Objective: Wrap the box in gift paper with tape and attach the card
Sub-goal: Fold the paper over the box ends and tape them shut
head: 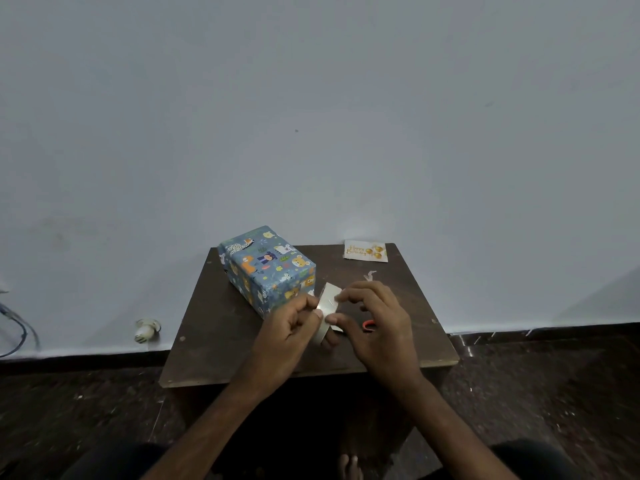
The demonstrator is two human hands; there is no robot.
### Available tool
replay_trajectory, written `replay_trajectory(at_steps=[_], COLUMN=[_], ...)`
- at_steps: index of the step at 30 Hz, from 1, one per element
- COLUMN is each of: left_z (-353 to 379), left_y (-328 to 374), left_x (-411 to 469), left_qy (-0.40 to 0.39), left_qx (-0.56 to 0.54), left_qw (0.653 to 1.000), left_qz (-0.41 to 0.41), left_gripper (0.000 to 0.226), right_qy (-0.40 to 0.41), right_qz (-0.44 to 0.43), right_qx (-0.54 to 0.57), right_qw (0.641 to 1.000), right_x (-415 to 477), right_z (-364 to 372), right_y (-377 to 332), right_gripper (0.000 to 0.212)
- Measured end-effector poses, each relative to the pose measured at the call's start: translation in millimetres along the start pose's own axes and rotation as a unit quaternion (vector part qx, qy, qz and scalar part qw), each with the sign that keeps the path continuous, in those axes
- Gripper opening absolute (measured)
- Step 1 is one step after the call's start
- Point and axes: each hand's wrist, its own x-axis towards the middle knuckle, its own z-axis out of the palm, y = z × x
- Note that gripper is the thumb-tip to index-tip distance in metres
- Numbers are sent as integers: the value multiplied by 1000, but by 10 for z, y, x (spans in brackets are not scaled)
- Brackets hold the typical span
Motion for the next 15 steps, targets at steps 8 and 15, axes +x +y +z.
replay_trajectory(at_steps=[8,15], left_z=[-25,32], left_y=[-138,-94], left_x=[-30,-47], left_qy=[-17,-22], left_qx=[151,270], left_qw=[988,962], left_qz=[31,-34], left_gripper=[12,19], right_qy=[-56,-147], right_qz=[55,166], right_qx=[-58,-54], right_qw=[995,974], right_x=[-20,-25], right_z=[-4,-31], right_y=[61,68], right_gripper=[16,18])
